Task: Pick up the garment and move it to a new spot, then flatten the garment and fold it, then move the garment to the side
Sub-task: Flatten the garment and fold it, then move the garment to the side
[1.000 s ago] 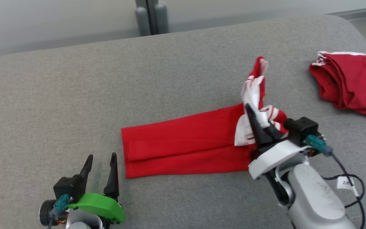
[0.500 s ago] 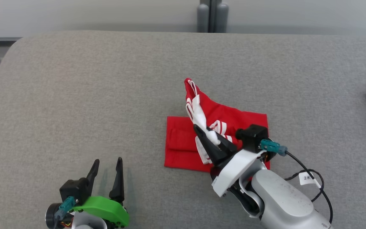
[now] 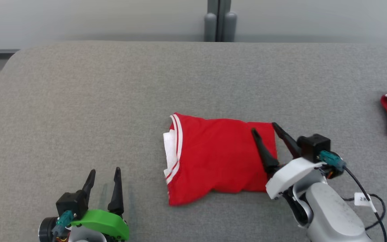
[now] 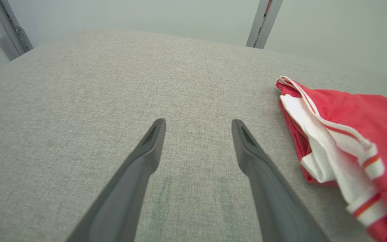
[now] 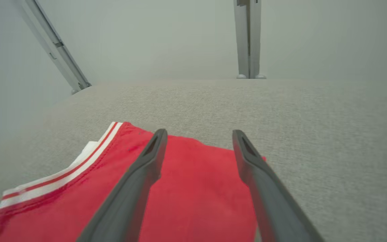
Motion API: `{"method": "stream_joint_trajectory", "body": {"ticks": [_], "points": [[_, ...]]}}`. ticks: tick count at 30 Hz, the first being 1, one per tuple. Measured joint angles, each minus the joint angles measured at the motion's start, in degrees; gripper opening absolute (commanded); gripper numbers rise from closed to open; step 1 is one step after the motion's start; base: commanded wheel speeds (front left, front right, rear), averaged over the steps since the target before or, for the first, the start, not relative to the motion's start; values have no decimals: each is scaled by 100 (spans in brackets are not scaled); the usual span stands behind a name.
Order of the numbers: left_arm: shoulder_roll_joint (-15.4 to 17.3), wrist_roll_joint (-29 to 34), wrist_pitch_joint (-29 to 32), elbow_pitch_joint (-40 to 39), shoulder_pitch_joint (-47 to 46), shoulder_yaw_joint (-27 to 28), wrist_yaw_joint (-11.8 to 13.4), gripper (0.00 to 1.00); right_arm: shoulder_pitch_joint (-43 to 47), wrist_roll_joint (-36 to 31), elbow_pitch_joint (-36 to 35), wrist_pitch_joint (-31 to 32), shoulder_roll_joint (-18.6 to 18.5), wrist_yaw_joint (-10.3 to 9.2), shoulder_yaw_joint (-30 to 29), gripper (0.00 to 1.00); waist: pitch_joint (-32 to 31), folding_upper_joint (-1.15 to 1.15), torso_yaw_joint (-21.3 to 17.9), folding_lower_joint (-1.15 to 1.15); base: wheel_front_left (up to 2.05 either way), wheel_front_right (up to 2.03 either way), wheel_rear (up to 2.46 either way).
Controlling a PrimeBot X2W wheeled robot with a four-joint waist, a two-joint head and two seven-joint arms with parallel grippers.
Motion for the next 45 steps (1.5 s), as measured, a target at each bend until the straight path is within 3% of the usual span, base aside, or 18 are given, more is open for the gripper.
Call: {"method": "stream_joint_trajectory", "body": {"ticks": [8,16,32,45], "points": [[0,285,0,-129,171,85,0,100,755,-642,-244,1,-2,0,-1193,100,-231,0,-432,0,0,0,0],[0,449,0,-336,593,71,43,100,1394,-834,-274,1,0,0,-1555,100,-604,0,-619,0,0,0,0],[1,478,0,-463,828,56,48,100,1636,-739,-252,1,0,0,-1403,100,-699,0,-517,0,0,0,0],[1,244,0,-568,74,-333,-18,100,32,-680,501,1,7,0,-824,100,69,0,-96,0,0,0,0]]}}
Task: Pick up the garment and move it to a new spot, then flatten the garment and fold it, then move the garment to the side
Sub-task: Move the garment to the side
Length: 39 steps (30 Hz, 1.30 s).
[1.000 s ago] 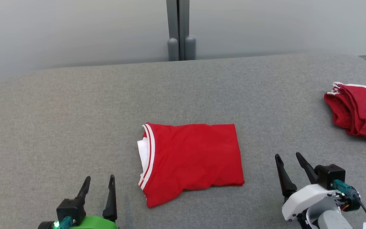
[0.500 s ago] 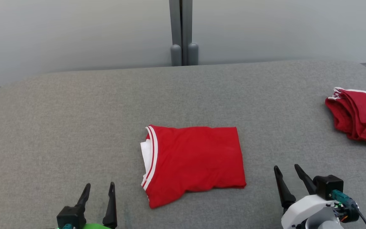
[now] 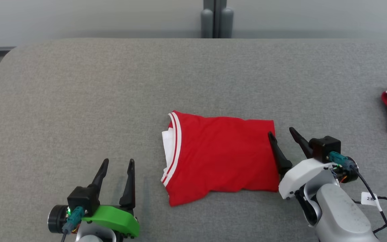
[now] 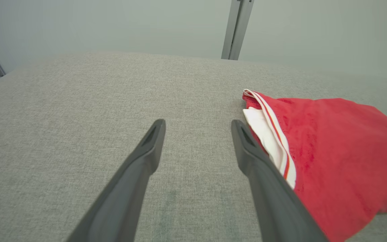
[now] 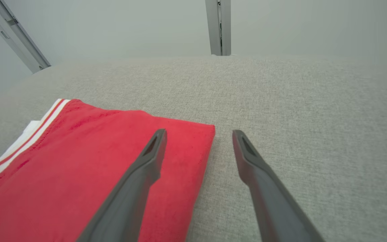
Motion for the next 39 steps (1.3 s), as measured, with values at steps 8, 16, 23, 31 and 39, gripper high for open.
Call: {"method": "stream_joint_trajectory", "body": {"ticks": [8,16,23,31,39], "points": [[0,-124,0,35,-135,-21,-9,100,-127,38,961,-62,-4,0,201,41,396,0,400,0,0,0,0],[1,-43,0,-4,-121,44,-11,100,-127,37,726,-55,56,18,-35,0,591,0,160,0,0,0,0],[-2,91,0,-100,-121,-81,-15,100,100,64,386,-40,34,26,-155,0,664,0,-553,0,0,0,0],[0,216,0,-105,-116,-338,-15,100,460,157,147,-8,-3,5,-232,0,566,0,-1764,0,0,0,0],[77,235,0,-109,-79,-481,-16,100,654,241,-79,-5,-7,2,-230,0,473,0,-2939,0,0,0,0]]}}
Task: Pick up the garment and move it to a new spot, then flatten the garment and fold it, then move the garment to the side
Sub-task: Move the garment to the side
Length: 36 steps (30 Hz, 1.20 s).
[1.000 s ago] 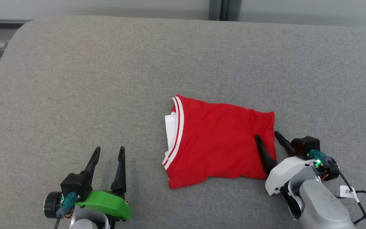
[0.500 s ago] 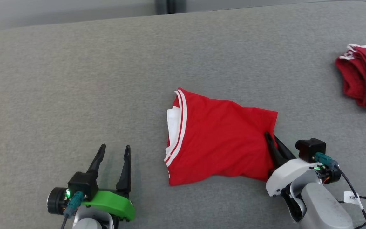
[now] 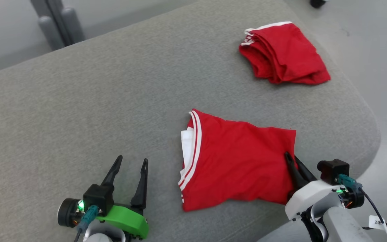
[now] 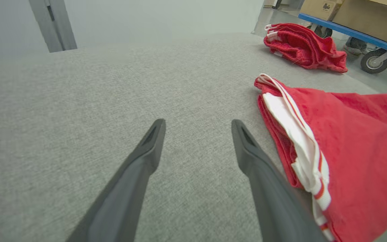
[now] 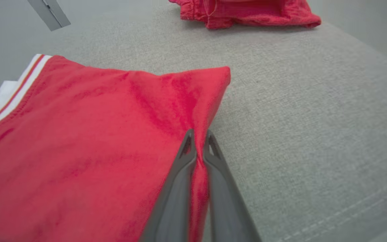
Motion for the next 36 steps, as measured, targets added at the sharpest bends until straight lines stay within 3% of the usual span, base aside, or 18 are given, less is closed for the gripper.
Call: {"method": "stream_joint_trajectory", "body": {"ticks": [5,9,17,21,30,31,33,36], "points": [[87,10,-1,-10,-7,-80,0,100,33,-21,-120,0,-1,0,1,0,13,0,-475,0,0,0,0],[177,-3,-1,-22,-51,-145,0,100,-165,-141,-250,2,-2,0,21,0,117,0,-622,0,0,0,0],[432,27,0,-124,-237,-263,0,100,-1668,-821,-186,5,-2,-1,57,0,376,0,-366,0,0,0,0],[512,32,0,-155,-305,-285,0,100,-2623,-1182,152,158,-21,-1,-237,0,566,0,-151,0,0,0,0],[610,14,-1,-183,-593,-474,0,100,-3948,-2515,904,810,-1200,0,-1583,0,971,0,363,0,0,0,0],[608,10,-1,-190,-627,-459,0,100,-4002,-2679,920,844,-1299,0,-1762,13,1013,0,420,0,0,0,0],[610,-13,-1,-208,-665,-439,0,100,-4068,-2961,920,857,-1388,-1,-2116,100,1094,0,509,0,0,0,0],[598,-23,-5,-230,-721,-442,-1,100,-4077,-3255,884,768,-1299,-1,-2651,100,1196,0,623,0,0,0,0]]}}
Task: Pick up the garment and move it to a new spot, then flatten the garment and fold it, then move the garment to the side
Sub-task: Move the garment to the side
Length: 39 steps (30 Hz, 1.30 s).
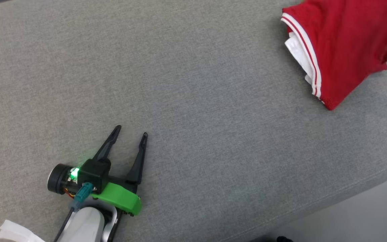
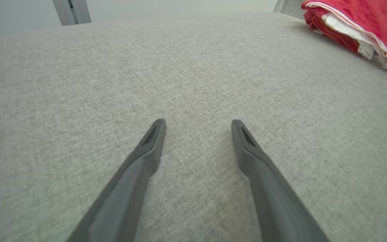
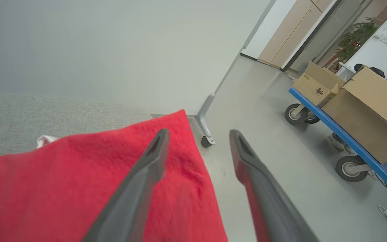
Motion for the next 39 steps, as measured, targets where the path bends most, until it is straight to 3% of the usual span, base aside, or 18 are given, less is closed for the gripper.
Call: {"method": "stream_joint_trajectory", "body": {"ticks": [7,13,18,24,39], "points": [[-41,1,-1,22,-21,148,-16,100,103,-312,-163,-612,680,0,-396,100,16,0,131,0,0,0,0],[-116,40,2,87,-9,485,-16,100,269,336,-906,-753,1152,0,236,100,-183,0,200,0,0,0,0],[-247,86,3,142,1,903,-15,100,935,1184,-1694,-755,1283,0,929,100,-390,-1,354,0,0,0,0],[-437,152,4,274,103,1341,-15,100,1902,2215,-1822,-755,1307,0,1434,100,-663,0,650,0,0,0,0],[-639,256,5,389,725,2003,-15,100,3795,2854,-1849,-755,1301,0,1823,100,-1479,-1,1372,0,0,0,0]]}}
